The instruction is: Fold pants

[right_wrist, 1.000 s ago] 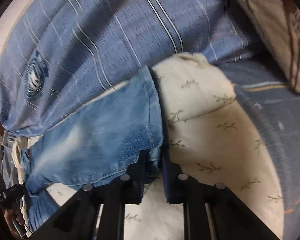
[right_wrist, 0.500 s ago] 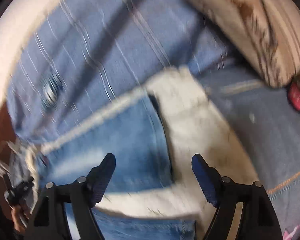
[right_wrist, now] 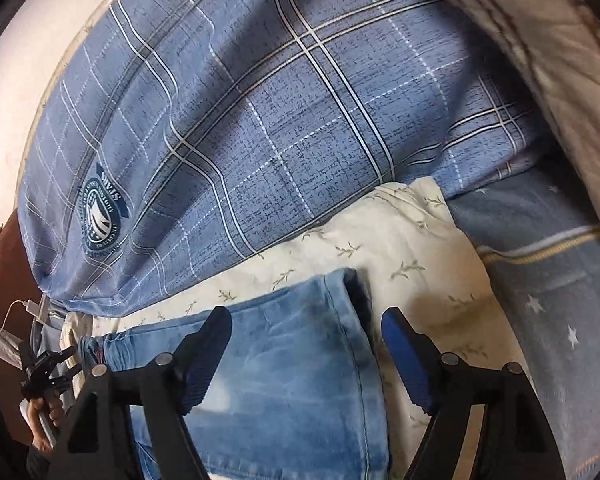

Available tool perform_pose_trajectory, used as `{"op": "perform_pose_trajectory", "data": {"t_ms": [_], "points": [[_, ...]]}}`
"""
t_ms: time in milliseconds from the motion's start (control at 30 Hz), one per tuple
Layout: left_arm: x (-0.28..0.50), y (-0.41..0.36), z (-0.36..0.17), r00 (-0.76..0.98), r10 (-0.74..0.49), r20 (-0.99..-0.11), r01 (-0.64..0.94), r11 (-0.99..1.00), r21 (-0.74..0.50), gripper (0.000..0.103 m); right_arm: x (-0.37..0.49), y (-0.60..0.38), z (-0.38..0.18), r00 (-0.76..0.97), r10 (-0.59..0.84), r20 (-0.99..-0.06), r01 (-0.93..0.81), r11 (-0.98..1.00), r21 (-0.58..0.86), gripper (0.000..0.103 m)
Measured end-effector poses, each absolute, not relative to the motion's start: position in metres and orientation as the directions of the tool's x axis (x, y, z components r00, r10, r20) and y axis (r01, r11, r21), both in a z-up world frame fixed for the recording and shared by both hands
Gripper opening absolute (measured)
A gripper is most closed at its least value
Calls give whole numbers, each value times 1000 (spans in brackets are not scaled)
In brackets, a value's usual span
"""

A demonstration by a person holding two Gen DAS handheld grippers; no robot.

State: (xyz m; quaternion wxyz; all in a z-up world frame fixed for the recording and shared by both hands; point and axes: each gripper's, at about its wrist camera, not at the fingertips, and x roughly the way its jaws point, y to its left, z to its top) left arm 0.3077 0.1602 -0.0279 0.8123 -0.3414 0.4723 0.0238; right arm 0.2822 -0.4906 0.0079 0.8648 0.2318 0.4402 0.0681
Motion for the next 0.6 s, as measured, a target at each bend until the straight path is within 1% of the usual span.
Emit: {"op": "perform_pose_trajectory", "data": {"t_ms": [67, 133, 233, 300, 333, 367, 400, 433, 467, 500, 533, 600], "points": [[313, 157, -29, 552, -285, -783, -350, 773, -529, 50, 289, -490, 6, 588, 329, -739, 81, 885, 459, 60], [319, 155, -32, 546, -275, -791, -363, 774, -519, 51, 296, -488, 5, 572, 324, -754, 83, 891, 446, 60], [327, 155, -42, 526, -285, -801, -386, 760, -523, 51, 304, -487, 3, 563, 299, -771, 97, 902, 421, 60], [328, 153, -45, 531, -268, -804, -385, 769, -511, 51, 311, -485, -2, 555, 275, -785, 110, 911, 397, 60], [330, 150, -47, 525, -262, -810, -382, 778, -499, 43, 314, -483, -4, 548, 268, -792, 111, 915, 387, 60], [332, 149, -49, 523, -264, -811, -377, 782, -497, 30, 320, -480, -8, 532, 253, -808, 116, 923, 366, 60], [334, 145, -49, 511, -260, -820, -369, 795, -482, 8, 323, -476, -12, 522, 246, -817, 114, 929, 353, 60], [337, 141, -50, 508, -248, -825, -367, 804, -468, 8, 325, -473, -14, 518, 232, -824, 110, 937, 333, 45], [336, 138, -46, 511, -235, -827, -363, 813, -455, 8, 327, -470, -16, 502, 219, -836, 111, 943, 314, 24], [333, 134, -39, 525, -225, -821, -351, 821, -449, 6, 325, -468, -14, 513, 217, -830, 113, 942, 316, 23], [330, 131, -32, 538, -224, -812, -339, 825, -452, 6, 321, -466, -10, 529, 213, -821, 102, 945, 311, 19], [315, 126, -10, 578, -257, -774, -289, 823, -489, 6, 307, -463, 6, 566, 214, -797, 91, 944, 317, 18]]}}
